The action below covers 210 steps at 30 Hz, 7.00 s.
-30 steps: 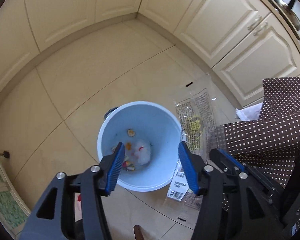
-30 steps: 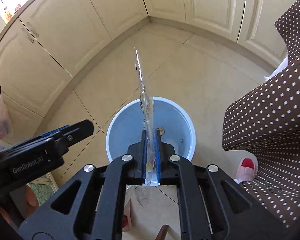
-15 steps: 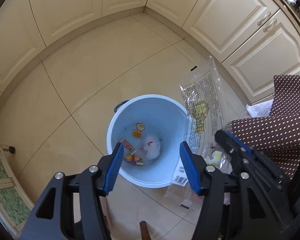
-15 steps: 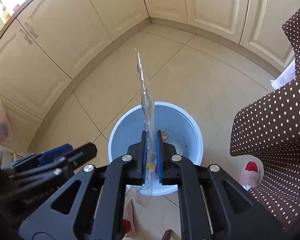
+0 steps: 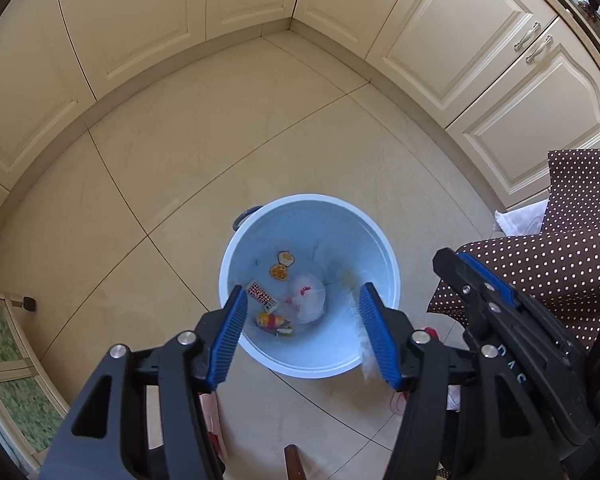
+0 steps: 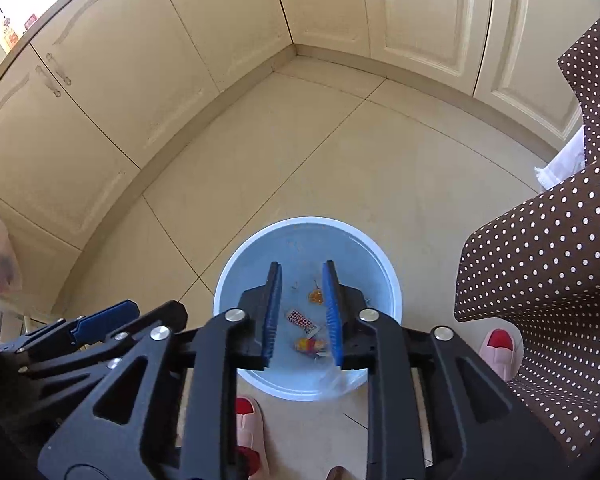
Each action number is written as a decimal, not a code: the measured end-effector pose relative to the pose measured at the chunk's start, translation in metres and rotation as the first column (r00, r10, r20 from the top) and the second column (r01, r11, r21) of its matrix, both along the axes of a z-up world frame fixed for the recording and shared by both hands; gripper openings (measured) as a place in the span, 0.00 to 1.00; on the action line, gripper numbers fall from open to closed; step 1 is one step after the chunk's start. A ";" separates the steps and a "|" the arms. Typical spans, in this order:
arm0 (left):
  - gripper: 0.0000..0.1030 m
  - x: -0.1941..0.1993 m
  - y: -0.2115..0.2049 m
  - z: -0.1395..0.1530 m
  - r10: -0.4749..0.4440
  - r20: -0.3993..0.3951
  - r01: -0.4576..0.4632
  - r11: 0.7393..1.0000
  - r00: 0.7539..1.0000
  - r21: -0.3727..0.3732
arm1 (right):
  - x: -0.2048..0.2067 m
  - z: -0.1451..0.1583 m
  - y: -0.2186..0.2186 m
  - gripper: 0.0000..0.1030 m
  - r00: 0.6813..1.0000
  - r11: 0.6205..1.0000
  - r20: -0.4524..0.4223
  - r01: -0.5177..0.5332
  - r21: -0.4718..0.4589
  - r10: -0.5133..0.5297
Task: Collect trash
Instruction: 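Move both tools back over the table toward the dark snack wrappers, then grasp the dark snack wrappers with the right tool while the left tool grasps a black snack bag, then carry the dark wrappers and black snack bag over the blue bucket with both tools, then open both tools to drop the wrappers and snack bag into the bucket, then move both tools back over the table toward the remaining wrappers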
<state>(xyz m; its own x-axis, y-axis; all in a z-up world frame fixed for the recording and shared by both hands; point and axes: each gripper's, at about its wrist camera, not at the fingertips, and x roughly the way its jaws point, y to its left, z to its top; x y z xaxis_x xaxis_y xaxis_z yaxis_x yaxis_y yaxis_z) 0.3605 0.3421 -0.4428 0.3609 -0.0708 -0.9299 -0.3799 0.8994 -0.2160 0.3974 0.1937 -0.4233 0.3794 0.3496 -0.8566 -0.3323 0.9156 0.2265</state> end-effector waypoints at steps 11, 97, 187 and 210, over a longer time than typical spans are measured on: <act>0.56 -0.020 -0.015 0.045 0.002 0.094 -0.007 0.998 0.996 0.055 | -0.024 0.046 -0.025 0.22 0.997 1.000 0.072 -0.006 0.000 0.006; 0.42 0.012 -0.498 0.263 -0.644 0.296 0.607 0.764 0.705 0.218 | -0.161 0.296 -0.488 0.15 0.667 0.794 0.444 0.565 0.222 -0.599; 0.62 -0.002 -0.005 0.033 0.034 0.097 -0.041 0.997 0.995 0.061 | -0.010 0.053 -0.011 0.17 0.991 0.997 0.118 -0.056 -0.060 0.063; 0.63 -0.066 -0.093 0.185 -0.080 0.362 0.033 0.990 0.929 0.136 | -0.102 0.202 -0.115 0.35 0.923 1.000 0.385 0.025 -0.009 -0.020</act>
